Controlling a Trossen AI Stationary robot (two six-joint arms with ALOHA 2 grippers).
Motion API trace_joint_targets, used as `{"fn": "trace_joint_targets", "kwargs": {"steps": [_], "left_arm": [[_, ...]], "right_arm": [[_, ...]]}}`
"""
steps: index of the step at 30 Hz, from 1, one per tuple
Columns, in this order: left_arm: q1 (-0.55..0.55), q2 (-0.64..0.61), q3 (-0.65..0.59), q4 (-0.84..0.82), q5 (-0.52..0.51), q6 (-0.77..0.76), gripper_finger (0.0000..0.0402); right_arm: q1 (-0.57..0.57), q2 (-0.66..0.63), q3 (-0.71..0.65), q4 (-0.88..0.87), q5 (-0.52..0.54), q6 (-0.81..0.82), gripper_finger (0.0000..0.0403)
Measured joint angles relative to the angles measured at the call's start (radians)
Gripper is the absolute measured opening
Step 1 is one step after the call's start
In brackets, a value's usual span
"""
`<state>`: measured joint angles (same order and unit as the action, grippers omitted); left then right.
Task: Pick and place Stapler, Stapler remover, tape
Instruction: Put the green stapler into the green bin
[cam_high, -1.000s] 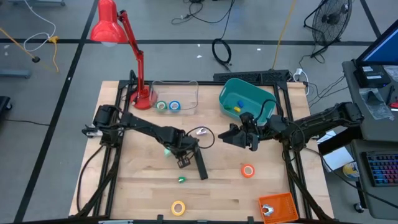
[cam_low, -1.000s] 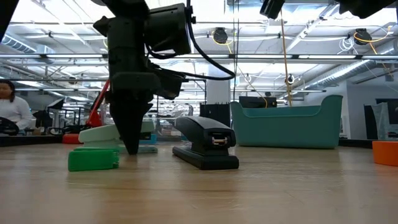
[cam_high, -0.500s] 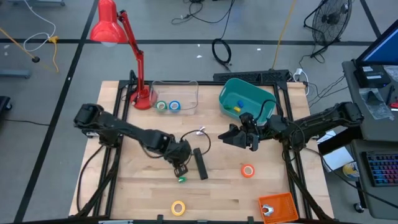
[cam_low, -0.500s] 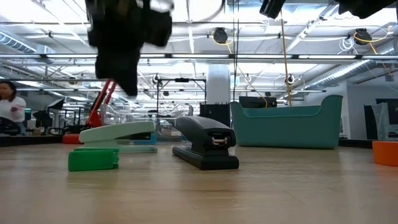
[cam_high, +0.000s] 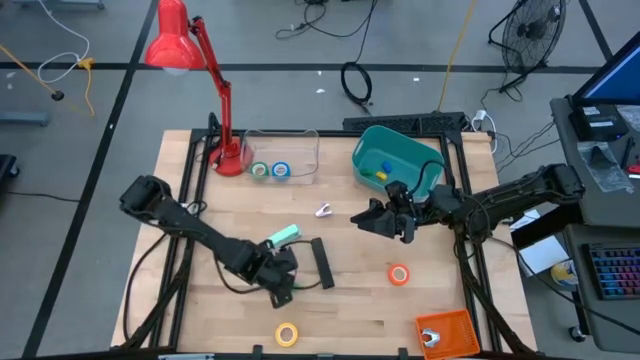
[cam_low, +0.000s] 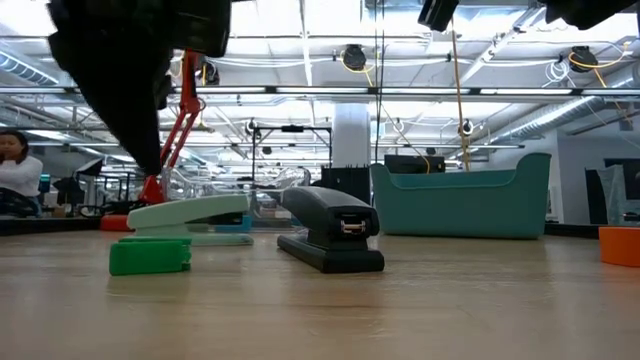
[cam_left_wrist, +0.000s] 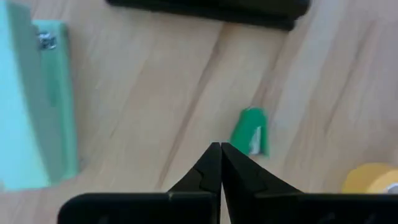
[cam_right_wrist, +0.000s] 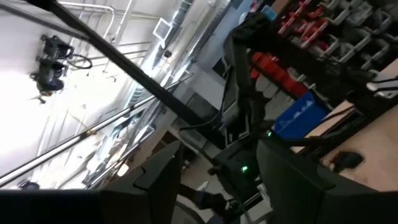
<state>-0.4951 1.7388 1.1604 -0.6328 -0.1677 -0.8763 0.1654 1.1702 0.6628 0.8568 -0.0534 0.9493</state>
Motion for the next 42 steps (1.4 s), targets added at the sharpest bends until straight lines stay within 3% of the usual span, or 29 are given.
{"fn": "trace_joint_targets", "kwargs": {"steps": [4,9,14,25,36,42], "left_arm": [[0.012,0.046,0.002,0.083,0.105,0.003,0.0054],[0.015,0.081,0.001,0.109,0.164,-0.019,0.0112],[0.015,0.081,0.002,0.083,0.135,-0.023,0.0136],[0.015,0.082,0.001,0.058,0.11,-0.015,0.0146],[0.02,0.082,0.001,0.047,0.119,-0.02,0.0256],[0.03,0.128,0.002,0.044,0.152,-0.026,0.0288]], "right_arm": [[0.0,0.0,0.0,-0.006,0.007,0.0,0.0201],[0.0,0.0,0.0,-0.008,0.005,0.0,0.0201],[0.0,0.0,0.0,-0.002,0.001,0.006,0.0201],[0.0,0.0,0.0,-0.002,0.0,0.005,0.0201],[0.0,0.0,0.0,-0.002,0.0,0.005,0.0201],[0.0,0.0,0.0,-0.002,0.0,0.004,0.0201]]}}
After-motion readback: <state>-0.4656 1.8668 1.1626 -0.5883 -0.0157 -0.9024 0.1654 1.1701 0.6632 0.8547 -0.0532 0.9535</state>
